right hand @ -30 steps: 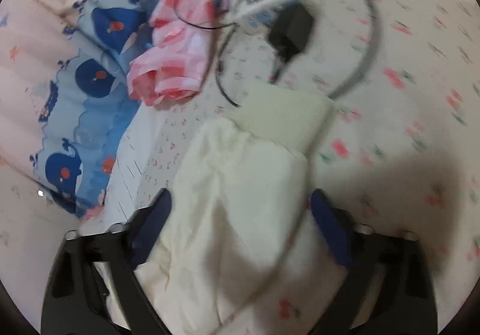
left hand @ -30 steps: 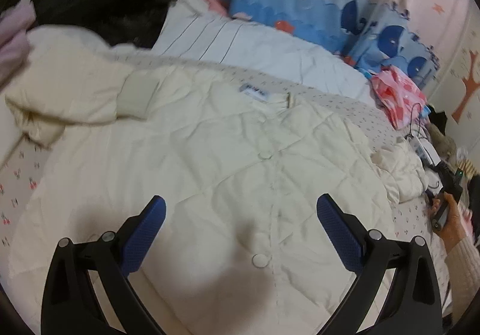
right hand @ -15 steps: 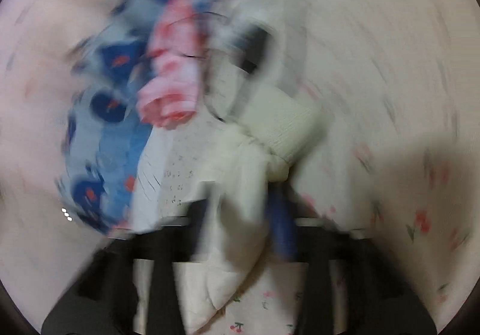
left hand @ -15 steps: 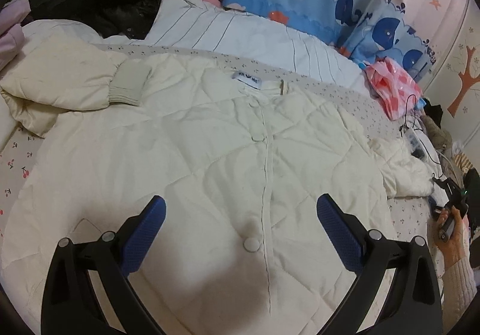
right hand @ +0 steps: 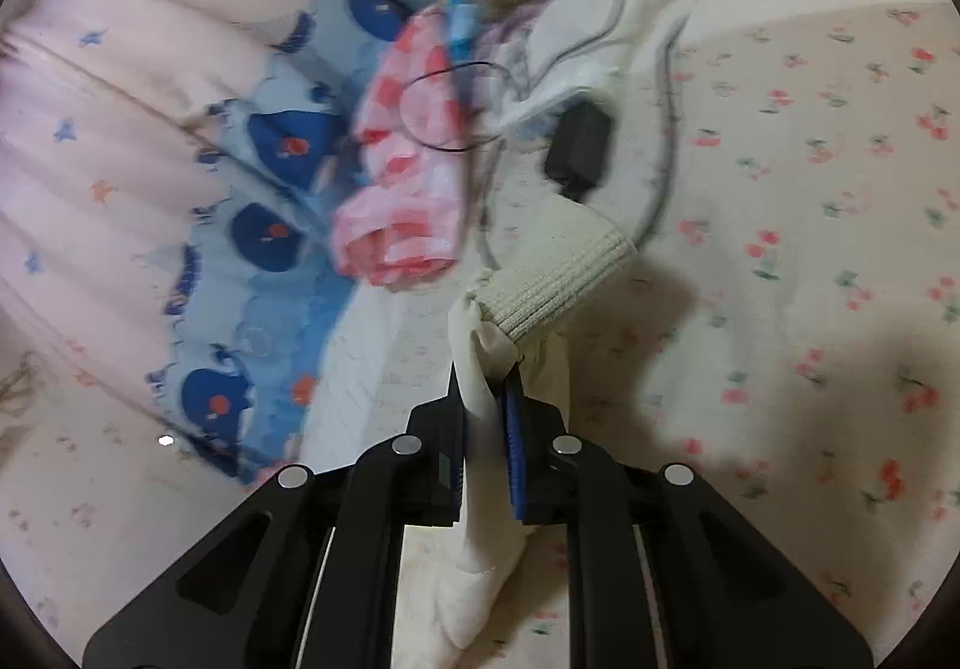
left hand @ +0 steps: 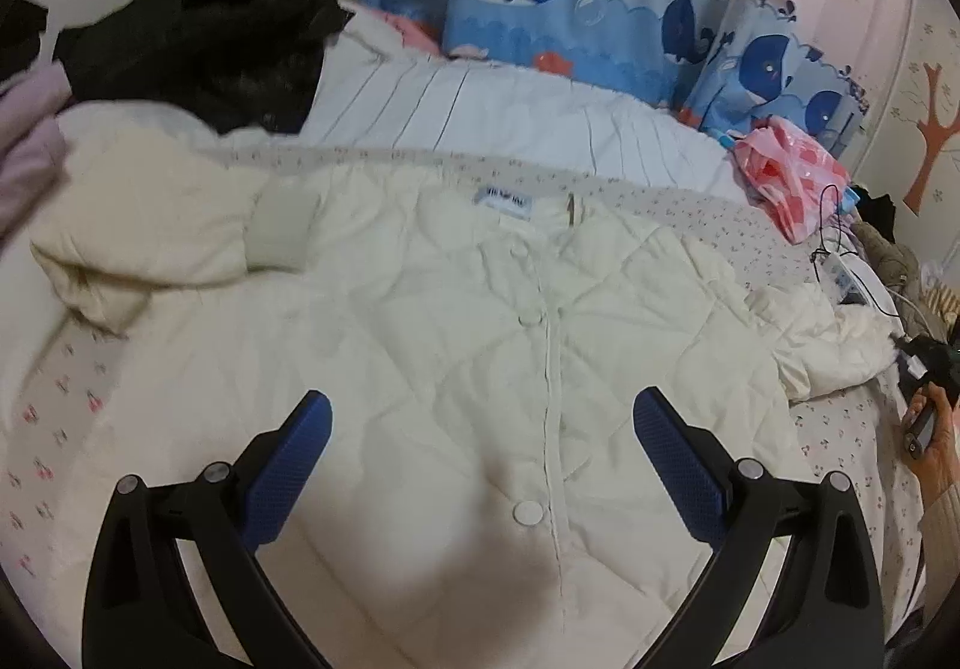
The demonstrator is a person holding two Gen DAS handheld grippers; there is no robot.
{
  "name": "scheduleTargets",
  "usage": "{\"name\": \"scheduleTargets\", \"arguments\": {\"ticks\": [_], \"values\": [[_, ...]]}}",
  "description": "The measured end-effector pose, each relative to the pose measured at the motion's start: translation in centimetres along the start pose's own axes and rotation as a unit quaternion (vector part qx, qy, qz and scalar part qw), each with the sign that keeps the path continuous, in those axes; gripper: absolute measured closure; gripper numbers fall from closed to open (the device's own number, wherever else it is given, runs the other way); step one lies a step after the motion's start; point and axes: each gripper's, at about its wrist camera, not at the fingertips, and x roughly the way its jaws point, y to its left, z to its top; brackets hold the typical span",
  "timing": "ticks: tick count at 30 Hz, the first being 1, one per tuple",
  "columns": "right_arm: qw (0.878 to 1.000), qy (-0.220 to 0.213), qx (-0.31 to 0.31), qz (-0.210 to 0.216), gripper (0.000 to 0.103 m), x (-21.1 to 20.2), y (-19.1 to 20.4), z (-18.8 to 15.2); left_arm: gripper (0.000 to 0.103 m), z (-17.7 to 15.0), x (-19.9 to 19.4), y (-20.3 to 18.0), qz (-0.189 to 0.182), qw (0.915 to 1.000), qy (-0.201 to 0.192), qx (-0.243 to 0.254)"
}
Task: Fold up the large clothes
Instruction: 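Lift the cuff with the right tool and carry it across the jacket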
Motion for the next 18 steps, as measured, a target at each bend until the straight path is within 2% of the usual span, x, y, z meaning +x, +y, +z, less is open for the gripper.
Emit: {"name": "scheduleTargets", "arguments": {"ticks": [1,3,6,9,13,18], "values": [[1.0,0.01,0.018,-0.019,0.092,0.3,-0.9,-0.1,0.006,0.3,-0.3,0.2,0.003,1.0,-0.003,0.002],[0.999,0.004,0.045,-0.021,0.092,0.1,-1.7,-0.6,0.006,0.6,-0.6,0.8,0.009,0.9999,-0.01,0.008],[1.0,-0.021,0.019,-0.007,0.093,-1.1,0.7,-1.5,0.006,0.1,-1.2,1.9,0.031,0.9991,-0.024,0.016],[0.998,-0.05,-0.025,0.026,0.093,-2.8,5.2,-2.6,0.006,-0.2,-1.3,3.9,0.063,0.9977,-0.021,0.015],[0.992,-0.068,-0.081,0.064,0.094,-4.6,11.7,-4.5,0.006,0.2,-1.7,5.4,0.064,0.9978,-0.018,-0.006],[0.984,-0.067,-0.134,0.092,0.094,-5.5,18.3,-7.9,0.006,0.0,-3.6,5.1,0.072,0.9962,-0.042,0.024]]}}
